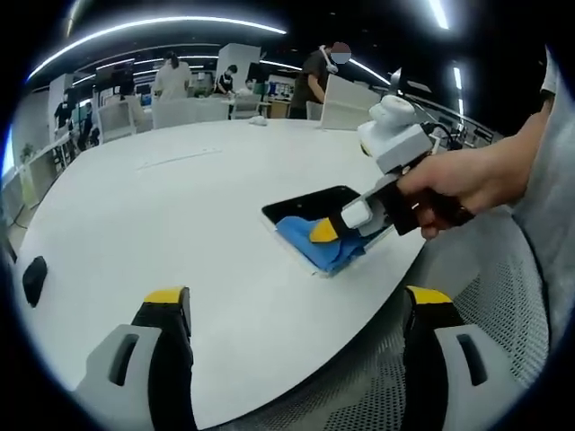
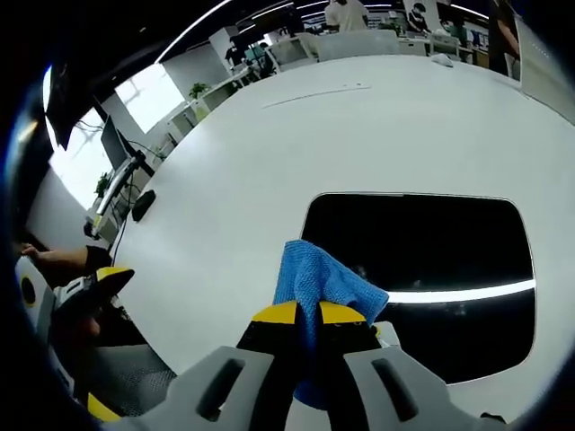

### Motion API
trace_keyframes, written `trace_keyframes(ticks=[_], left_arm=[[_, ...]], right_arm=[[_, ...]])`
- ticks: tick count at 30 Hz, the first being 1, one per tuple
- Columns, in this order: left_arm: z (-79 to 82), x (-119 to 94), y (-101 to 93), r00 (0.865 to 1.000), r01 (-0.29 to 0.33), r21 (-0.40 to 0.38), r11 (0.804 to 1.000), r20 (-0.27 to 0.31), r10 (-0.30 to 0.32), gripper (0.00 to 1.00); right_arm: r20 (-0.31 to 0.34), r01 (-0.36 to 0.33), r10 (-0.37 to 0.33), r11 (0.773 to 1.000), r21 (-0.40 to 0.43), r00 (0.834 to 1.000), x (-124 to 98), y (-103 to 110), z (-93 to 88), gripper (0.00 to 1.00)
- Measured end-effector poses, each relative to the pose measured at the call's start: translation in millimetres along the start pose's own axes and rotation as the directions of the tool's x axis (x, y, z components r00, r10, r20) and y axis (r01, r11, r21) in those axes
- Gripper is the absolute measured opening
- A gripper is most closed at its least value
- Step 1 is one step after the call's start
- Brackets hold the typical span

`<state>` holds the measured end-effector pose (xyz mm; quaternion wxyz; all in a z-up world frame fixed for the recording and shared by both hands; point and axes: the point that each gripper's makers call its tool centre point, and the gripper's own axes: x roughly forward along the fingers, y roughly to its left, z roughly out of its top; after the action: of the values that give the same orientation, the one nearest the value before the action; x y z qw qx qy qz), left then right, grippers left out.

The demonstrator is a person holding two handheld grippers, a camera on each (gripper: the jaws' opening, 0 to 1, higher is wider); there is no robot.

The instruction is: Wipe the mirror surface with the cleaning cloth until all visible marks leave the cleaned area.

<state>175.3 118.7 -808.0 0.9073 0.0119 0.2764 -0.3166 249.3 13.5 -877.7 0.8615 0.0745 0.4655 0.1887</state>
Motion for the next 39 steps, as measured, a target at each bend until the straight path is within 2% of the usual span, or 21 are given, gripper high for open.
trace_keyframes(ticks=[8, 14, 39], left_arm=[[-3.7, 0.9, 1.7, 1.0, -0.002, 0.023, 1.0, -0.013, 0.003, 0.98], [-4.5, 1.4, 2.8, 1.0, -0.004, 0.021, 1.0, -0.012, 0.004, 0.97], [-1.6, 0.5, -2.1, 1.0, 0.003, 0.005, 1.0, -0.013, -0.003, 0.97]], right_arm=[[-0.017, -0.014, 0.014, 1.0, 0.011, 1.0, 3.9, -1.8, 5.7, 0.01], [-0.012, -0.008, 0.008, 1.0, -0.019, 1.0, 6.8, -1.7, 10.4, 0.01], [-0.004, 0.009, -0.009, 0.999, -0.052, 1.0, 30.0, -12.2, 45.9, 0.01]])
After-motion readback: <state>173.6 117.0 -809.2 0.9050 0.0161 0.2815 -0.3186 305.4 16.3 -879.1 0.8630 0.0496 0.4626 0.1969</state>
